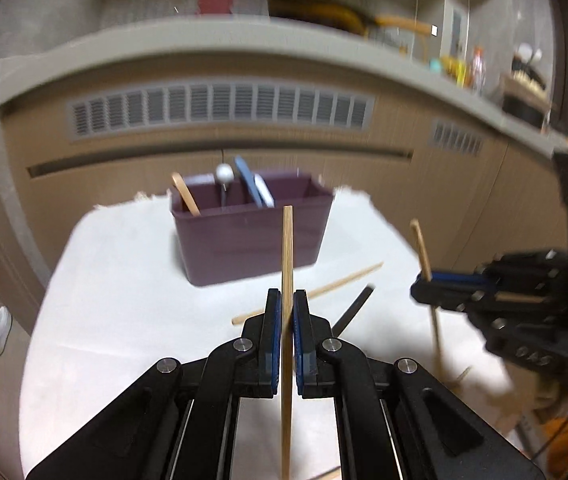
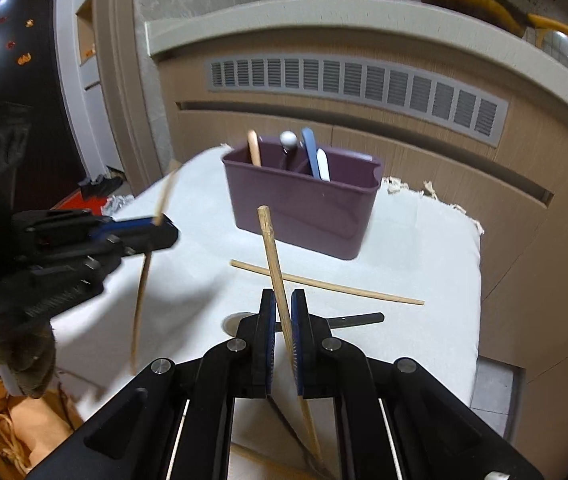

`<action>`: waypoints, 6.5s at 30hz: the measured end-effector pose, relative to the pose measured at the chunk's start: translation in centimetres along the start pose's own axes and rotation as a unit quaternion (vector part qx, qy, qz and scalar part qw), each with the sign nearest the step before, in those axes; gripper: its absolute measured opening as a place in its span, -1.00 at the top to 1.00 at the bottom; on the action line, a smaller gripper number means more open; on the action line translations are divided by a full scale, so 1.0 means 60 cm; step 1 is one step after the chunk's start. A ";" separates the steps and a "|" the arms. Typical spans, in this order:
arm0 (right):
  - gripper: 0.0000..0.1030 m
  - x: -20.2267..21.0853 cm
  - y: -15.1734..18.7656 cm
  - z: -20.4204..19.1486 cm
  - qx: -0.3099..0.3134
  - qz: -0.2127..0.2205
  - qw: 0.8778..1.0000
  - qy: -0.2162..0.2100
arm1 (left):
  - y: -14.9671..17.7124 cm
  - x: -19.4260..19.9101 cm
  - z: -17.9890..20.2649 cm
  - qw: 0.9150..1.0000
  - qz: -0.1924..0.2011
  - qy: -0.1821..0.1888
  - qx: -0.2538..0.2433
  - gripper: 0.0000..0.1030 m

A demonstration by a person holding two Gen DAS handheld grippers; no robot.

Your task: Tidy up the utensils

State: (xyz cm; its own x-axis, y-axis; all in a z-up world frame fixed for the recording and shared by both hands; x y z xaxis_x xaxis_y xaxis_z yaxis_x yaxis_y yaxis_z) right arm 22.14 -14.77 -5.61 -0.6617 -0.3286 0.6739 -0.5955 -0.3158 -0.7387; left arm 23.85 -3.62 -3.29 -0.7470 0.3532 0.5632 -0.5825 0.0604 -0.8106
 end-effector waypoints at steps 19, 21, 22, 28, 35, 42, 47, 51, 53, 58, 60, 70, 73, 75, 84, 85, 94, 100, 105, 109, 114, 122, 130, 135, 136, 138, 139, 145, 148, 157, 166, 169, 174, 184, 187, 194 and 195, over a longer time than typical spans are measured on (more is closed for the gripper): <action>0.88 0.096 -0.068 -0.051 0.051 0.057 0.997 0.001 | -0.088 0.145 0.029 0.995 0.100 -0.019 -0.018 0.89; 0.87 0.056 -0.040 -0.055 0.056 0.026 0.998 -0.015 | -0.075 0.137 0.005 0.996 0.088 -0.021 0.000 0.89; 0.84 0.033 -0.026 -0.058 0.059 0.008 0.998 -0.022 | -0.068 0.131 -0.007 0.996 0.081 -0.021 0.010 0.89; 0.57 -0.107 0.038 -0.076 0.059 -0.086 0.993 -0.052 | -0.024 0.095 -0.055 0.997 0.049 -0.016 0.053 0.89; 0.57 -0.218 0.028 -0.029 0.047 -0.124 0.991 0.015 | 0.007 0.063 -0.079 0.997 0.025 0.001 0.074 0.89; 0.58 -0.260 0.039 -0.008 0.014 -0.157 0.988 0.007 | 0.018 0.045 -0.089 0.996 0.013 0.015 0.084 0.89; 0.90 -0.252 0.045 -0.019 0.029 -0.156 0.987 -0.002 | 0.017 0.046 -0.087 0.996 0.012 0.014 0.082 0.89; 0.90 -0.200 0.026 -0.027 0.033 -0.117 0.993 -0.005 | 0.017 0.049 -0.078 0.997 0.013 0.012 0.075 0.89; 0.90 -0.163 0.009 -0.029 0.024 -0.090 0.996 -0.012 | 0.016 0.051 -0.068 0.997 0.014 0.011 0.072 0.89; 0.90 -0.072 -0.033 -0.032 0.002 -0.019 0.999 -0.029 | 0.009 0.064 -0.048 0.998 0.019 0.007 0.062 0.89; 0.90 -0.036 -0.047 -0.025 -0.005 0.011 0.999 -0.031 | 0.002 0.068 -0.041 0.998 0.021 0.007 0.059 0.89; 0.90 0.138 -0.235 0.017 -0.004 0.172 0.985 0.015 | -0.199 0.115 0.000 0.993 0.120 0.006 0.000 0.89; 0.90 0.166 -0.311 0.032 0.010 0.201 0.979 0.041 | -0.280 0.110 0.010 0.988 0.154 -0.003 -0.020 0.89; 0.90 0.169 -0.354 0.044 0.016 0.212 0.975 0.062 | -0.325 0.097 0.012 0.985 0.169 -0.001 -0.026 0.89; 0.90 0.021 -0.391 0.103 -0.001 0.167 0.983 0.077 | -0.368 -0.048 -0.037 0.990 0.143 -0.015 -0.012 0.89; 0.90 -0.004 -0.383 0.107 -0.005 0.154 0.985 0.073 | -0.359 -0.070 -0.045 0.991 0.130 -0.015 -0.008 0.89; 0.90 -0.208 -0.257 0.136 -0.046 0.026 0.998 0.029 | -0.233 -0.241 -0.096 1.000 0.011 -0.016 0.024 0.85; 0.82 -0.262 -0.189 0.134 -0.042 -0.025 0.999 0.019 | -0.184 -0.264 -0.091 1.000 -0.009 -0.022 0.020 0.34; 0.46 -0.242 -0.170 0.138 -0.034 -0.017 0.998 0.040 | -0.174 -0.236 -0.088 0.999 -0.004 -0.039 0.002 0.15; 0.25 -0.202 -0.148 0.132 -0.021 -0.004 0.998 0.055 | -0.161 -0.204 -0.080 0.999 -0.006 -0.036 -0.002 0.00; -0.17 -0.146 -0.101 0.104 0.011 0.000 0.996 0.091 | -0.126 -0.164 -0.062 0.999 -0.016 -0.030 -0.016 -0.16; -0.77 -0.074 0.001 0.044 0.053 -0.011 0.993 0.103 | -0.018 -0.112 -0.044 0.998 -0.056 -0.006 -0.004 -0.45; -0.84 -0.073 0.089 0.015 0.025 -0.051 0.997 0.055 | 0.105 -0.115 -0.017 0.991 -0.133 0.031 0.000 -0.49; -0.84 -0.069 0.120 0.020 0.005 -0.062 0.997 0.055 | 0.131 -0.124 0.054 0.983 -0.151 0.092 -0.059 -0.49; -0.84 -0.067 0.122 0.021 0.002 -0.062 0.997 0.055 | 0.134 -0.128 0.061 0.982 -0.151 0.098 -0.064 -0.49; -0.84 -0.063 0.128 0.021 0.001 -0.062 0.997 0.055 | 0.139 -0.143 0.067 0.980 -0.159 0.098 -0.065 -0.48; -0.84 -0.062 0.129 0.022 0.001 -0.062 0.997 0.056 | 0.142 -0.153 0.067 0.980 -0.164 0.095 -0.062 -0.48; -0.84 -0.064 0.148 0.035 -0.009 -0.065 0.996 0.059 | 0.146 -0.204 0.055 0.977 -0.190 0.063 -0.072 -0.31; -0.85 -0.066 0.153 0.039 -0.017 -0.066 0.996 0.060 | 0.142 -0.224 0.058 0.975 -0.197 0.056 -0.082 -0.25; -0.85 -0.060 0.151 0.031 -0.012 -0.059 0.996 0.060 | 0.143 -0.207 0.037 0.978 -0.189 0.024 -0.080 0.25; -0.59 -0.083 0.152 -0.011 0.034 -0.084 0.996 0.027 | 0.156 -0.100 -0.061 0.985 -0.169 -0.016 -0.021 0.27; 0.02 -0.103 0.155 -0.034 0.056 -0.112 0.992 -0.006 | 0.173 -0.074 -0.084 0.985 -0.171 -0.038 -0.013 0.27; 0.21 -0.129 0.158 -0.046 0.071 -0.142 0.987 -0.024 | 0.216 -0.054 -0.096 0.980 -0.194 -0.037 0.003 0.27; 0.78 -0.117 0.151 -0.045 0.037 -0.154 0.986 -0.051 | 0.217 -0.047 -0.056 0.978 -0.209 0.007 -0.016 0.24; 0.78 -0.117 0.138 -0.017 0.002 -0.140 0.989 -0.042 | 0.192 -0.061 -0.047 0.978 -0.206 0.011 -0.024 0.24; 0.78 -0.130 0.138 0.006 -0.028 -0.139 0.989 -0.030 | 0.156 -0.132 -0.023 0.971 -0.226 0.003 -0.076 0.24; 0.78 -0.129 0.140 0.005 -0.027 -0.139 0.989 -0.031 | 0.157 -0.142 -0.021 0.969 -0.233 0.000 -0.083 0.24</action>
State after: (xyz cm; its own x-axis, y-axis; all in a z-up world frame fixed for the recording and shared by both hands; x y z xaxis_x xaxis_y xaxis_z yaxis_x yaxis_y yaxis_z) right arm 22.41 -15.16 -17.06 -0.4406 -0.2899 0.8496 -0.7756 -0.3536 -0.5228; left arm 25.11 -4.90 -15.93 -0.4155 0.2525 0.8738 -0.7970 0.3618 -0.4836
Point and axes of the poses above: each gripper's, at about its wrist camera, not at the fingertips, and x roughly against the way its jaws point, z to its right, y to its underside, the point moved 10 cm from there along -x, roughly the way its jaws point, and after that the axes turned 3 degrees about x, right-handed, at the moved point
